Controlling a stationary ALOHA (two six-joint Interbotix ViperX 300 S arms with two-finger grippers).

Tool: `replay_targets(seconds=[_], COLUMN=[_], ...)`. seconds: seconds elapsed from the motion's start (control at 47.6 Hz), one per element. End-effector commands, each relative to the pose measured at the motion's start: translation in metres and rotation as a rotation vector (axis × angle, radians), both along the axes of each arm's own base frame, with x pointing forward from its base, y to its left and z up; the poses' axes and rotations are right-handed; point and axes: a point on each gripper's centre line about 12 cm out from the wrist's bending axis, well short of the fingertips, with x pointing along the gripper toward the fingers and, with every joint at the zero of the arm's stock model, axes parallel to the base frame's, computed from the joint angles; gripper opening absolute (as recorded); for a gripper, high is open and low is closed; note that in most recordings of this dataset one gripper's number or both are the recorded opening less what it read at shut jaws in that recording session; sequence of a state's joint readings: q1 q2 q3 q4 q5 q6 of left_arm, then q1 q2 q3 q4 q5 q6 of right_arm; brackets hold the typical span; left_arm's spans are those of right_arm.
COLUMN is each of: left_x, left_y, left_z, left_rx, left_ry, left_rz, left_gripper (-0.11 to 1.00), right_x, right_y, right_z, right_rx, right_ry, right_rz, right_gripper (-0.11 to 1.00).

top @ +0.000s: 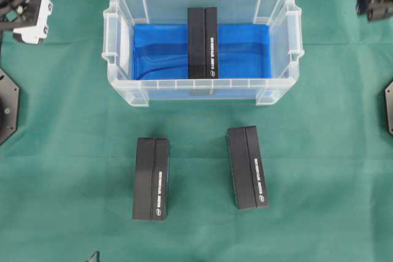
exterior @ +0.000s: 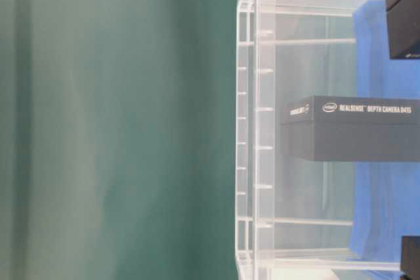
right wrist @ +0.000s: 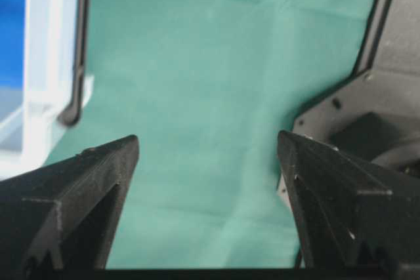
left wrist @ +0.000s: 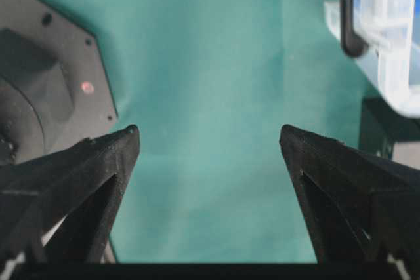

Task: Take the box out of the case with both arms.

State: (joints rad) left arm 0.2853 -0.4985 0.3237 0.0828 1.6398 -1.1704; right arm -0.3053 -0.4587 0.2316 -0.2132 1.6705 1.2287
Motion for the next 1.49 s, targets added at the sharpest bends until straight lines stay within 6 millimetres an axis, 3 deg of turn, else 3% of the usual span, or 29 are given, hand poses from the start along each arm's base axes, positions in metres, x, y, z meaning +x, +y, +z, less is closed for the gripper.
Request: replay_targets(seconds=[0.0,0.336,1.47], left_x=[0.003,0.017,0.018], left_y=[0.008,0.016,0.016], left_z=[0.008,0.007,0.007], left_rx=[0.015,0.025,0.025], left_ry=[-0.022,-0.051,-0.062], left_rz=[0.004,0.001,0.007], left_gripper=[0.90,0.90,0.90], right_x=[-0.002,-0.002,-0.001], right_y=[-0.008,-0.014,-0.012], right_z=[0.004,0.001,0.001], right_rx=[-0.009,-0.003,0.015], right_ry=[-0.016,0.005,0.001], right_rz=[-0.003,0.008,0.009], right_gripper=[0.83,0.83,0.83])
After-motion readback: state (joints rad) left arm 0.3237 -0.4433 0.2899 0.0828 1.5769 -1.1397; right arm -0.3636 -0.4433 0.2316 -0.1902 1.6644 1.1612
